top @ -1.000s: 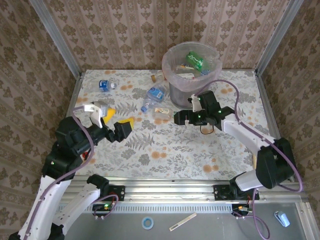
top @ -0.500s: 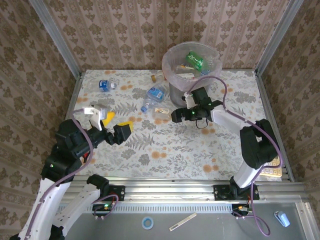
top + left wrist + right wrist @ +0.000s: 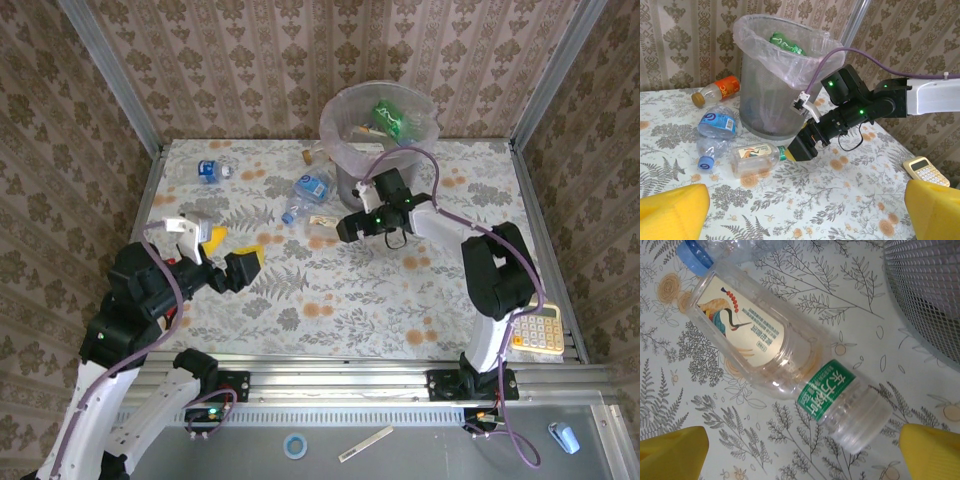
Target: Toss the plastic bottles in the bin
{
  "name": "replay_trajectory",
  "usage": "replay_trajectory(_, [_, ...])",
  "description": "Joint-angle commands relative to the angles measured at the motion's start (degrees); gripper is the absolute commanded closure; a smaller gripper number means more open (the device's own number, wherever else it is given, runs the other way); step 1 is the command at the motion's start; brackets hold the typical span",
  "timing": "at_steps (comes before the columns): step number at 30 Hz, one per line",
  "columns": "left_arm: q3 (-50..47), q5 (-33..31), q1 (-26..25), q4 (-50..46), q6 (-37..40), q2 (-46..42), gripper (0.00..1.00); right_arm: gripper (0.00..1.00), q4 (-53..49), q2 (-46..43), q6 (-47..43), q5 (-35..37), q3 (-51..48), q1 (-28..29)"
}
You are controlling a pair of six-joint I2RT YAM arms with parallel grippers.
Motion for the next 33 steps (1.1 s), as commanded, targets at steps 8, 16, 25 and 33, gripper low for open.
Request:
replay_trajectory(8, [-0.1,-0.7,0.1,-0.9,-1.2,-1.4,0.00,0.03,0.3,3.7,-1.5,-2.2,1.3,1.3])
replay_trajectory(16, [-0.1,-0.7,0.1,-1.0,-1.3,-1.4,0.00,0.06,1.7,3.0,-1.6,-3.1,-1.4,2.8])
replay_trajectory(25, [-0.6,-0.9,0.2,-0.6,-1.6,-1.5,0.00,0.08,2.9,2.0,-1.4,-2.4,-4.2,4.7])
replay_trajectory(33, [-1.0,-0.8,0.3,-0.6,-2.0,-1.4,0.00,0.13,0.6,6.1,-0.4,0.1,0.5,5.0])
